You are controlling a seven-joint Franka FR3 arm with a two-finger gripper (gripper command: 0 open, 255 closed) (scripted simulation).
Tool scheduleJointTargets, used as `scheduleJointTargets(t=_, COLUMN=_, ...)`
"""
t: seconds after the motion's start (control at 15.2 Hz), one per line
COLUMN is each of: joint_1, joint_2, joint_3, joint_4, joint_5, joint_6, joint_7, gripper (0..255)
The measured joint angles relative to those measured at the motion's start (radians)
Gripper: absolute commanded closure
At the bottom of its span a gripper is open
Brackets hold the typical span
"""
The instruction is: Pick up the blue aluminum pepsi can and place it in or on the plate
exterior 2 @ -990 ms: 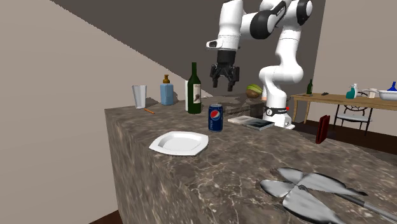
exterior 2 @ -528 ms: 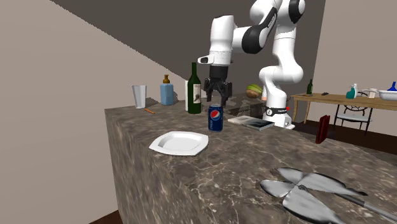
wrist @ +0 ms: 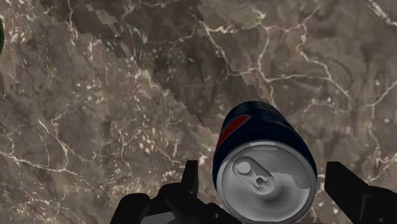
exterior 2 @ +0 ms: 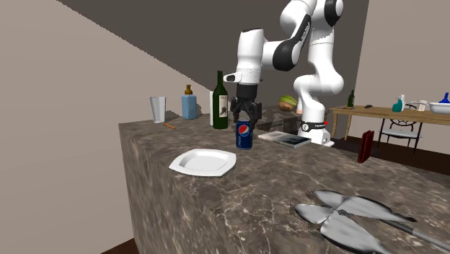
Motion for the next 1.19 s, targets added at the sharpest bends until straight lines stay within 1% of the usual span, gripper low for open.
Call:
scheduleJointTargets(t=0.26, joint_1=0.000, joint_2=0.001, joint_3=0.000, joint_4=-0.001, joint_5=0.000, joint_6=0.002, joint_7=0.000, gripper=0)
scheduleJointTargets(t=0.33, joint_1=0.000, joint_2=0.001, joint_3=0.000, joint_4=-0.001, joint_5=0.000, joint_6=0.002, joint_7=0.000, gripper=255)
scheduleJointTargets(t=0.99, joint_1=0.000, joint_2=0.000, joint_3=0.001, joint_4=-0.002, joint_5=0.000, joint_6=0.003, joint_7=0.000, gripper=255)
scheduleJointTargets(t=1.19, joint_1=0.001, joint_2=-0.020, joint_3=0.001, joint_4=0.007, joint_5=0.007, joint_6=-0.026, joint_7=-0.006, gripper=255)
